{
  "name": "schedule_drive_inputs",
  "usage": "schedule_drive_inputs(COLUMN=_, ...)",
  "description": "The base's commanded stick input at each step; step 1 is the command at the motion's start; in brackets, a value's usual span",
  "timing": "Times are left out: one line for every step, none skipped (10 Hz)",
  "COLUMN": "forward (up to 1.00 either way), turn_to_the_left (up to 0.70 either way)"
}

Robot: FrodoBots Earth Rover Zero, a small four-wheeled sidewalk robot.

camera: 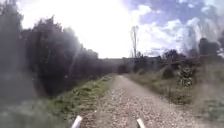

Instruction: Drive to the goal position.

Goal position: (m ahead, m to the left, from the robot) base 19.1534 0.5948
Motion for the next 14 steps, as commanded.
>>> schedule_drive_inputs(forward=0.85, turn_to_the_left=0.00)
schedule_drive_inputs(forward=0.85, turn_to_the_left=0.00)
schedule_drive_inputs(forward=0.85, turn_to_the_left=0.00)
schedule_drive_inputs(forward=0.85, turn_to_the_left=0.00)
schedule_drive_inputs(forward=0.85, turn_to_the_left=0.00)
schedule_drive_inputs(forward=0.85, turn_to_the_left=0.00)
schedule_drive_inputs(forward=0.85, turn_to_the_left=0.00)
schedule_drive_inputs(forward=0.85, turn_to_the_left=-0.10)
schedule_drive_inputs(forward=0.85, turn_to_the_left=-0.24)
schedule_drive_inputs(forward=0.85, turn_to_the_left=-0.15)
schedule_drive_inputs(forward=0.85, turn_to_the_left=0.00)
schedule_drive_inputs(forward=0.85, turn_to_the_left=0.00)
schedule_drive_inputs(forward=0.85, turn_to_the_left=0.00)
schedule_drive_inputs(forward=0.85, turn_to_the_left=0.00)
